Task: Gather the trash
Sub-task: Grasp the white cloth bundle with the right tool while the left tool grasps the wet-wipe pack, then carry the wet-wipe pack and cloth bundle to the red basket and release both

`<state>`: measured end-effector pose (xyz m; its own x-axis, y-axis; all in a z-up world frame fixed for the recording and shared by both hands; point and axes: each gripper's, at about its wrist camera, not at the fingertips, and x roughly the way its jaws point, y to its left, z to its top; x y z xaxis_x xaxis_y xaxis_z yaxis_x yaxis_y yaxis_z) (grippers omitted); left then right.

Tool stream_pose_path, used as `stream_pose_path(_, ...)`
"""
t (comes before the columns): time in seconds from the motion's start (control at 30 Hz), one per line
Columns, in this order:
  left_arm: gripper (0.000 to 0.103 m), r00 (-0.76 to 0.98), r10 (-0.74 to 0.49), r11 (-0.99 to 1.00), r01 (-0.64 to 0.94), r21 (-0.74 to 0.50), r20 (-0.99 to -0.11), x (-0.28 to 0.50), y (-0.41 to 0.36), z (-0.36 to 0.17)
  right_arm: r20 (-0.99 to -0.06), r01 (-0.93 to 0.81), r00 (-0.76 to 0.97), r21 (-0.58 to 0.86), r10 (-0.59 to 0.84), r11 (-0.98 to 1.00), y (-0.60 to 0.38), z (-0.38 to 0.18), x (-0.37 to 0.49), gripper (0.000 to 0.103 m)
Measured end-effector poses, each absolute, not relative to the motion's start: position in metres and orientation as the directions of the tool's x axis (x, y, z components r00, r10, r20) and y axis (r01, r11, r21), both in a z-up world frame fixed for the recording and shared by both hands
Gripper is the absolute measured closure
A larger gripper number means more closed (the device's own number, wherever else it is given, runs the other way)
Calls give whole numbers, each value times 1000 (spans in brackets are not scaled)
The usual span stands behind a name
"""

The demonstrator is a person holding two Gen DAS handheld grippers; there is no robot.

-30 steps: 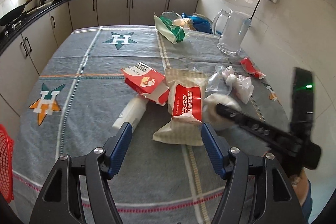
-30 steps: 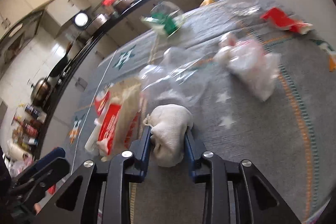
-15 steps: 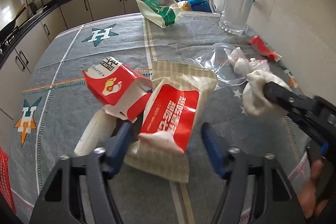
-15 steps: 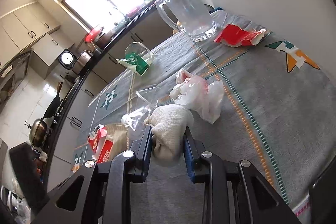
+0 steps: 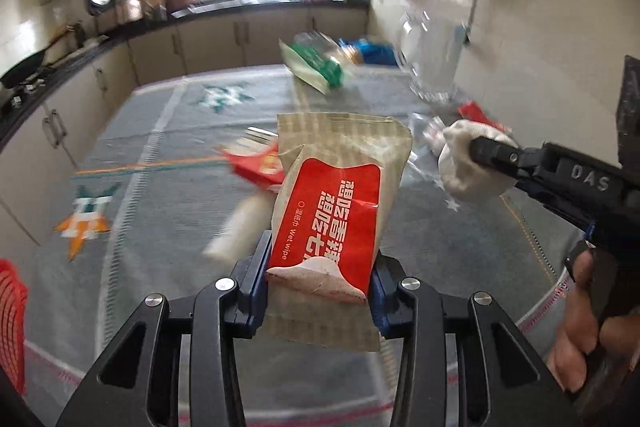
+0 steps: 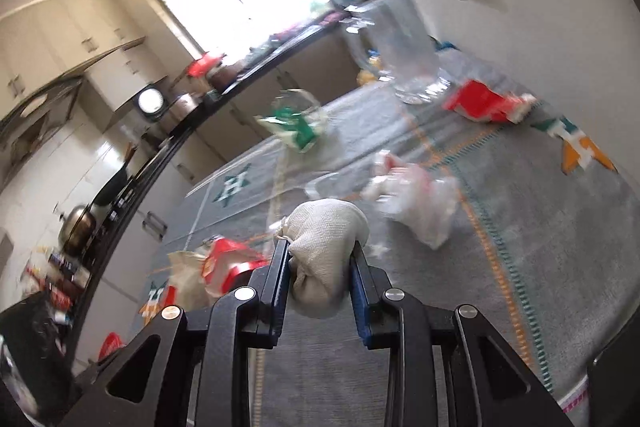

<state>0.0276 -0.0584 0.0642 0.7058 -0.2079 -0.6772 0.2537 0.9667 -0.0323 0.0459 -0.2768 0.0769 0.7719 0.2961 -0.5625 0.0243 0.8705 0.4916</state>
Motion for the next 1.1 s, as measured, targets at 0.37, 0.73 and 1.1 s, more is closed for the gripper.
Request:
stream_pose_path(0.37, 63, 841, -75, 997, 60, -46, -536, 12, 12, 65, -591, -242, 674, 390, 443, 888, -199, 67, 41, 73)
stream_pose_path(0.73, 63, 843, -60, 998, 52, -29, -534, 10, 11, 63, -600, -241, 669, 382, 437, 892, -199, 63, 45, 73)
stream_pose_path(1.1, 63, 854, -26, 999, 34, 5, -520, 8, 9, 64, -590, -241, 678, 385, 439, 891, -200, 65, 42, 73)
